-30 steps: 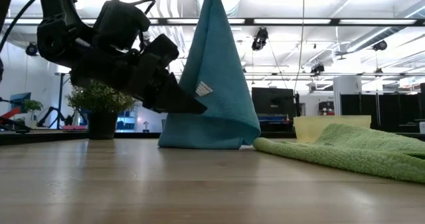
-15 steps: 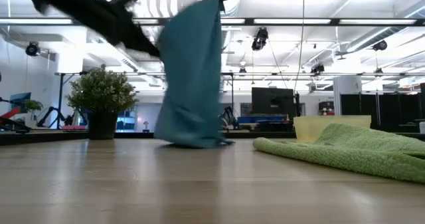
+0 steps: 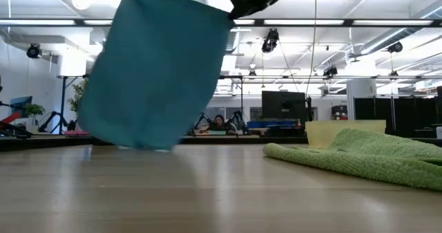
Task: Roll microfiber towels into tight, uniform cylinder then place into a basket
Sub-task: Fold the blue microfiber towel
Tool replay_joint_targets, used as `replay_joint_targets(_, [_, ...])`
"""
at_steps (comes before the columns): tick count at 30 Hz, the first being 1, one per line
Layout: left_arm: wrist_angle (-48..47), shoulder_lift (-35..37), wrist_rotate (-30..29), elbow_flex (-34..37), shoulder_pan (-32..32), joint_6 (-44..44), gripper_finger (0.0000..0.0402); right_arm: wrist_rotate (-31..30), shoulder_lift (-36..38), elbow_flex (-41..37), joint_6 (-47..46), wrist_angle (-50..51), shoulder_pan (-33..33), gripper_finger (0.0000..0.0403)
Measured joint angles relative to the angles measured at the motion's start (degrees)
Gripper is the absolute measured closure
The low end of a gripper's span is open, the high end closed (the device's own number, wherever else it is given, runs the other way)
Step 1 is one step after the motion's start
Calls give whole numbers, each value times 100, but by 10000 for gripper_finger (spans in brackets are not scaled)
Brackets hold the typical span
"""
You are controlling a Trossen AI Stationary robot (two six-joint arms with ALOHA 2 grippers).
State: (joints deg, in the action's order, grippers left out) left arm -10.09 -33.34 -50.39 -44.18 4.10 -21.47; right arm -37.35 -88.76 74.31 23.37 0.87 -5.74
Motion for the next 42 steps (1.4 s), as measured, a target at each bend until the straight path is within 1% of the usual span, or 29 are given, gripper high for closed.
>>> replay_joint_targets(2, [-16, -118, -27, -42, 0, -11, 402, 663, 5, -1, -114, 19, -36, 394])
replay_joint_targets(4, [-127, -229, -53, -115, 0, 6, 402, 958, 8, -1, -139, 24, -11, 394])
replay_joint_targets(9, [-406, -597, -24, -323, 2, 49, 402, 1015, 33, -3, -43, 229, 267, 394])
replay_joint_targets(11, [-578, -691, 20, -441, 16, 239, 402, 1015, 97, -5, -83, 365, 400, 394])
replay_joint_targets(16, [-1415, -830, 321, -751, 228, 926, 402, 1029, 360, -4, -110, 811, 933, 394])
replay_joint_targets(19, [-1566, -884, 347, -738, 286, 1055, 402, 1074, 534, -5, -14, 926, 1162, 394])
replay_joint_targets(21, [-1545, -928, 342, -686, 261, 1042, 402, 1060, 611, -3, 7, 869, 1126, 394])
replay_joint_targets(23, [-1545, -997, 334, -610, 217, 1042, 402, 873, 613, 1, -45, 798, 954, 394])
replay_joint_targets(26, [-1533, -1120, 307, -511, 195, 1052, 402, 732, 482, -14, -126, 705, 666, 394])
replay_joint_targets(28, [-1539, -1235, 138, -457, 172, 1026, 402, 735, 353, -27, -85, 642, 462, 394])
replay_joint_targets(32, [-1441, -1512, -829, -415, -27, 451, 402, 734, 146, -32, 88, 299, -20, 394])
replay_joint_targets(34, [-1269, -1614, -1125, -427, -176, 75, 402, 714, 85, -34, 173, 58, -271, 394])
replay_joint_targets(38, [-521, -1696, -1165, -506, -537, -975, 402, 713, 124, -18, 506, -451, -620, 394])
replay_joint_targets(42, [269, -1599, -1135, -659, -752, -1772, 402, 848, 305, 132, 512, -625, -748, 394])
